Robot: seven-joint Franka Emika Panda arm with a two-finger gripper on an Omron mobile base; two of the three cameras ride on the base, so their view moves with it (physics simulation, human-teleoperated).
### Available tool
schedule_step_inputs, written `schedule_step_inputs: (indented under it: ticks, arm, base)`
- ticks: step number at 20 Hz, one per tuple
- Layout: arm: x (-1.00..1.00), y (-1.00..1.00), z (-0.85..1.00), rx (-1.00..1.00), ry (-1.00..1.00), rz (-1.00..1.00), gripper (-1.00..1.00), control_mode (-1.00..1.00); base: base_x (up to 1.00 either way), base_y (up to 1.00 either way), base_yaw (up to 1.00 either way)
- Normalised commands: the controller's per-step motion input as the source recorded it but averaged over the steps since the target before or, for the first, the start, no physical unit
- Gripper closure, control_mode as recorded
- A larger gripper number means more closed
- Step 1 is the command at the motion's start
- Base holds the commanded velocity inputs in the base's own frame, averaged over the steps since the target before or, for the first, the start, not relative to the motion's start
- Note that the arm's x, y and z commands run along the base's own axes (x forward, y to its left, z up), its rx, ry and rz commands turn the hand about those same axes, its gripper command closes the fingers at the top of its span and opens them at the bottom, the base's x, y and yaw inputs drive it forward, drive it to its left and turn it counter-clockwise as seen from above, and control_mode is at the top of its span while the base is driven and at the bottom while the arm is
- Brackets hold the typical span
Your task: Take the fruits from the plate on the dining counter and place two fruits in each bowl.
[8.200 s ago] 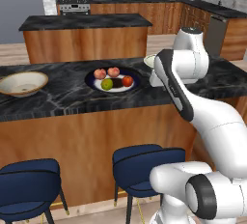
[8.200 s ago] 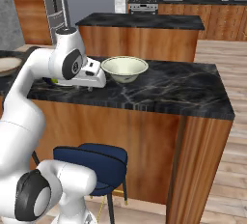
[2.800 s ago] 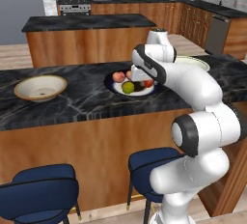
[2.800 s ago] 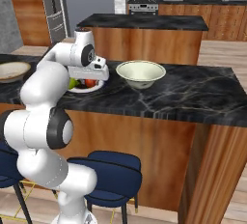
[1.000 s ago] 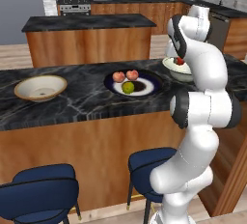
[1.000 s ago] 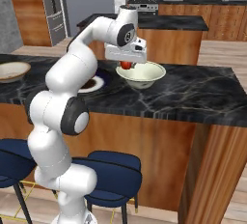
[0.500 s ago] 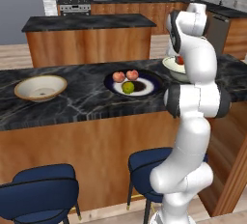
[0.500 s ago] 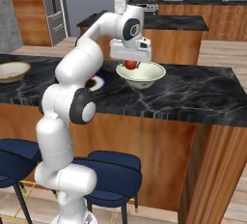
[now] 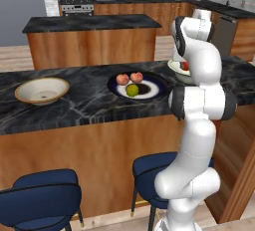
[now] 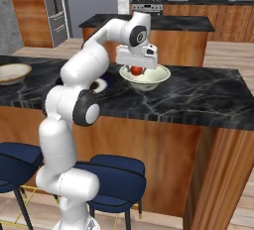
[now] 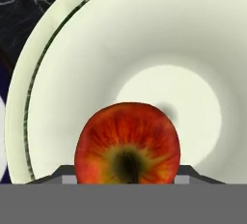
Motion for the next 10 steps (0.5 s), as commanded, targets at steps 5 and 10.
schedule_step_inputs:
  ticks: [5,10]
  arm:
    - [0.4,-0.03,0.0,0.0,0.05,0.0,1.0,-1.0]
    - [0.0,0.0,0.0,0.0,0.0,0.0,-1.0,-1.0]
  base:
    - [0.0,0.0,0.0]
    - [0.0,0.0,0.0]
